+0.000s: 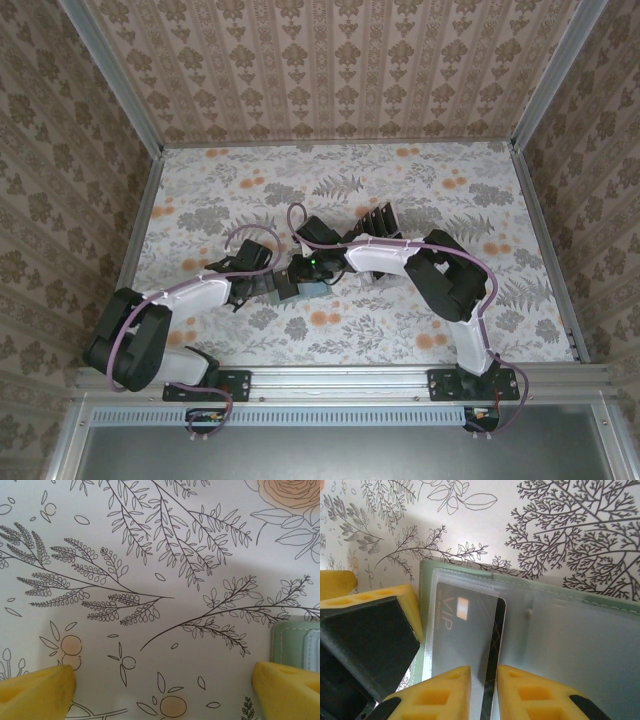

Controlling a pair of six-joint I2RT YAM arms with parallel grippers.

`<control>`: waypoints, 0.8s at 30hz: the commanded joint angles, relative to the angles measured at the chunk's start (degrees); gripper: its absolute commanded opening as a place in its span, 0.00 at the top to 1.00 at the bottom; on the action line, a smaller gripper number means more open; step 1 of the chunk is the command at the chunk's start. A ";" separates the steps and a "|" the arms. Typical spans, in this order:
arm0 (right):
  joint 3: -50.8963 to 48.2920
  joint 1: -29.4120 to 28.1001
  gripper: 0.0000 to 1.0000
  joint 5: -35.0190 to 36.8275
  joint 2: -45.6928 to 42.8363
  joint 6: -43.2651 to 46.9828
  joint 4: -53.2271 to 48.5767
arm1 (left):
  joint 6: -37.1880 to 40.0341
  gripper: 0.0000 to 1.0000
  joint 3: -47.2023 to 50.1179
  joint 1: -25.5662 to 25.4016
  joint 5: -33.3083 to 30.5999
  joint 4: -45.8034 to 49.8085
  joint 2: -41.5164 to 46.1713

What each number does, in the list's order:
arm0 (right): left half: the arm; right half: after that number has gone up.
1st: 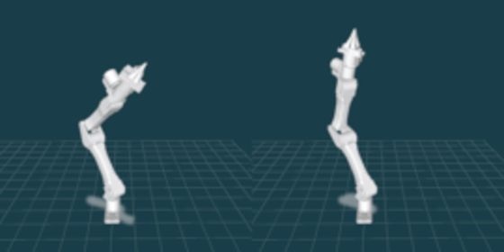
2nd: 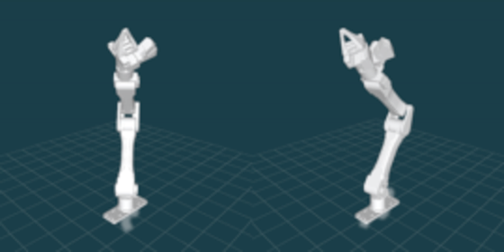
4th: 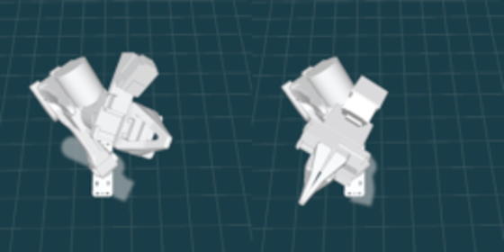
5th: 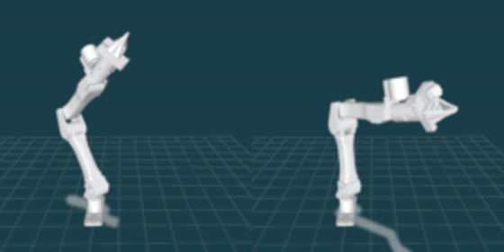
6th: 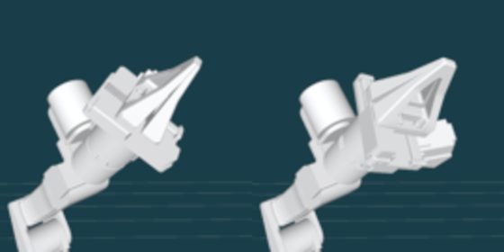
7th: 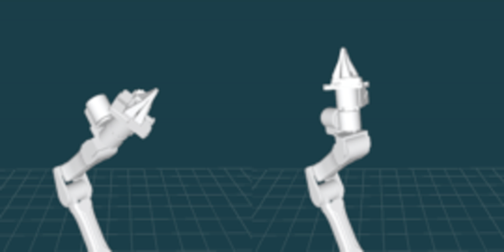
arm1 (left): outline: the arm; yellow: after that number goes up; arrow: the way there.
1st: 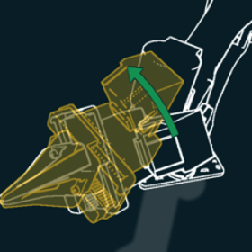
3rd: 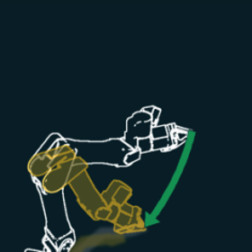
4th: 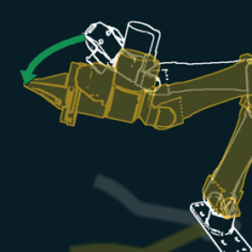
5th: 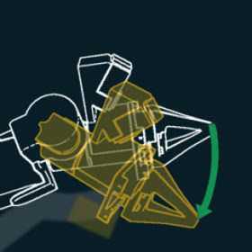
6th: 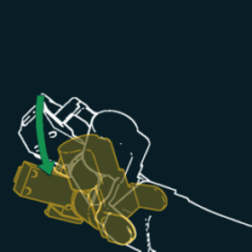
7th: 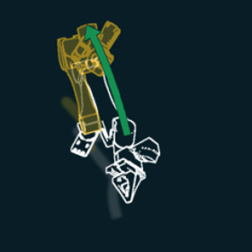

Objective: Put the credit cards into the card holder
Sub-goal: Insert the credit card into the card slot.

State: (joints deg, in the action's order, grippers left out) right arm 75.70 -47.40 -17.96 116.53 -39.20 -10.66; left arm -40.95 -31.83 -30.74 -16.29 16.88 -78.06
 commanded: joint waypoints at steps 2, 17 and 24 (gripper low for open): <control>-0.68 -0.66 0.76 -1.62 1.34 -0.79 0.60 | -0.07 0.05 -0.46 -0.21 1.34 -1.85 -2.09; -1.84 -0.17 0.54 -0.64 -1.21 0.36 -0.50 | 0.93 0.03 -3.65 1.91 0.84 8.58 8.82; -2.06 -0.21 0.54 -1.22 -0.95 0.28 -0.01 | -0.83 0.03 -0.66 1.83 1.06 9.84 9.69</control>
State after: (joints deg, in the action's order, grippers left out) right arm 74.72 -47.51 -18.44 116.73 -39.20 -10.28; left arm -40.40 -34.04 -29.15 -15.62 24.08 -68.99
